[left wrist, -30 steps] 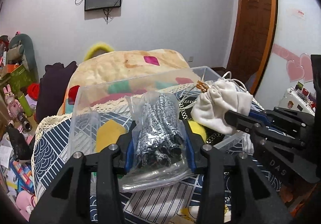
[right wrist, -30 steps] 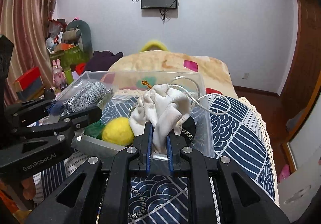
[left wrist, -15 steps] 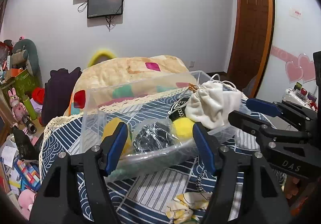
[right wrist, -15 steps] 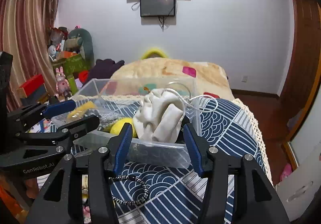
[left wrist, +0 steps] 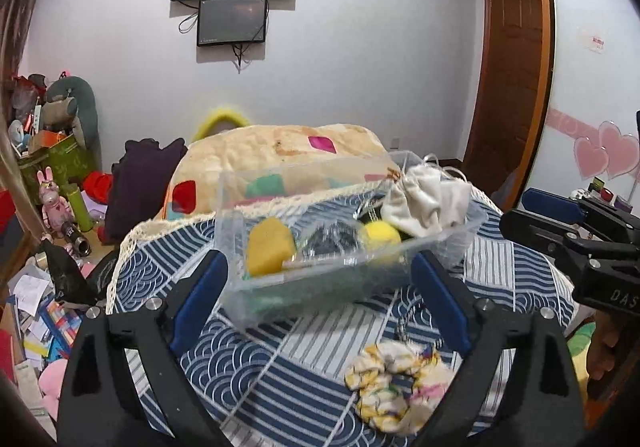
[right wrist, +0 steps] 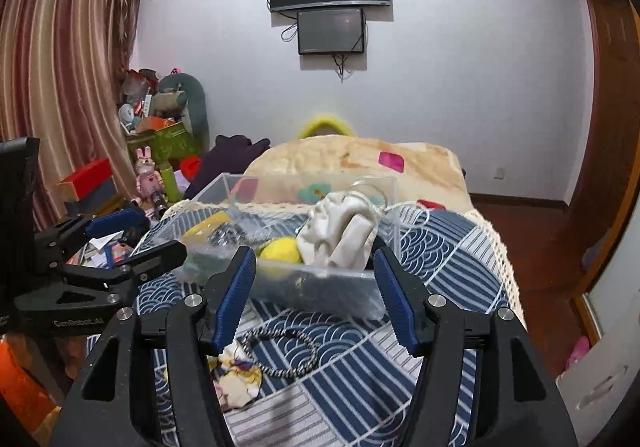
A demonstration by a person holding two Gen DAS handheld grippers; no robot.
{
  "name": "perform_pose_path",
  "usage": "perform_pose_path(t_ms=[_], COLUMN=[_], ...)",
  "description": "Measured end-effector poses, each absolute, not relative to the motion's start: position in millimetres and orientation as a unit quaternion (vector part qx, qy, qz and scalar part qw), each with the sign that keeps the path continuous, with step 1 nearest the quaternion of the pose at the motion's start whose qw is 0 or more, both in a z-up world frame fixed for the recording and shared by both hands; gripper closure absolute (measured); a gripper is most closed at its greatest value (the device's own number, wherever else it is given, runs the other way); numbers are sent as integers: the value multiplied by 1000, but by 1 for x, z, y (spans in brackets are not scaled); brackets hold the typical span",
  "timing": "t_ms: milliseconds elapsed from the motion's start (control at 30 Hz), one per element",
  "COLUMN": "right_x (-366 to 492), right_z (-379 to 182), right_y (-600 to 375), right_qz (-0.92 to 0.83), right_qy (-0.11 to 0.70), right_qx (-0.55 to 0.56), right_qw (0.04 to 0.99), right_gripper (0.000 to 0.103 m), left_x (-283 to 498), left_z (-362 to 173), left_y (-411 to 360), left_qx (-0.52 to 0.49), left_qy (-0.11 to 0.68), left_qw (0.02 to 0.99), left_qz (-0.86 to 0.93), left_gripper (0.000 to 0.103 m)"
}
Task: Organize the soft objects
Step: 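Drop the bagged sock into the box with the left tool while the right tool drops the pouch in, then grasp the floral scrunchie with the left tool while the right tool grasps the beaded bracelet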
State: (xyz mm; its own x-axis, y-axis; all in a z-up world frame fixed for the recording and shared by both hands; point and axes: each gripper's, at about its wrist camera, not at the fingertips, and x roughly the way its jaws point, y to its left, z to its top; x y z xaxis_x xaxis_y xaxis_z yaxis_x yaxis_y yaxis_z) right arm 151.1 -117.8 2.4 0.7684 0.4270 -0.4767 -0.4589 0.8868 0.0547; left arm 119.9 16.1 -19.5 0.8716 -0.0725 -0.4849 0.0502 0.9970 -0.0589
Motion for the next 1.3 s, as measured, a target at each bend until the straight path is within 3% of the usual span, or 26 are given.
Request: perform_pose_path(t_ms=[533,700,767,833,933,1000,1067,1133,1300], right_x=[155,158,161,164,165,166,164,163,157], right_z=[-66,-78,-83,-86,-86,-87,-87,-86,-77], right_y=[-114,-109,-108,-107,-108,-110,-112,-113,-116], right_qz=[240,239,236,239,250,251,249,245,236], right_qy=[338,351,358,361,364,365,362,361,345], right_qx=[-42,-50,-58,-62,-51,-43,-39,-38,-41], right_qw=[909,904,902,899,896,896,897,899,908], right_gripper=[45,50,66,70,90,92,95,96,97], left_x=[107,109,111,114,114,115,116,115,110], left_z=[-89,-102,-106,-111,-113,-112,-112,-112,-108], left_y=[9,2,0,-2,-6,-8,-10,-10,-2], left_qx=[-33,-34,-39,-46,-44,-45,-44,-42,-55], left_qy=[330,348,355,362,355,354,353,352,345], left_qw=[943,935,932,928,930,930,930,930,933], left_qz=[-38,-55,-62,-75,-80,-85,-93,-95,-86], left_gripper=[4,23,30,37,46,53,72,83,92])
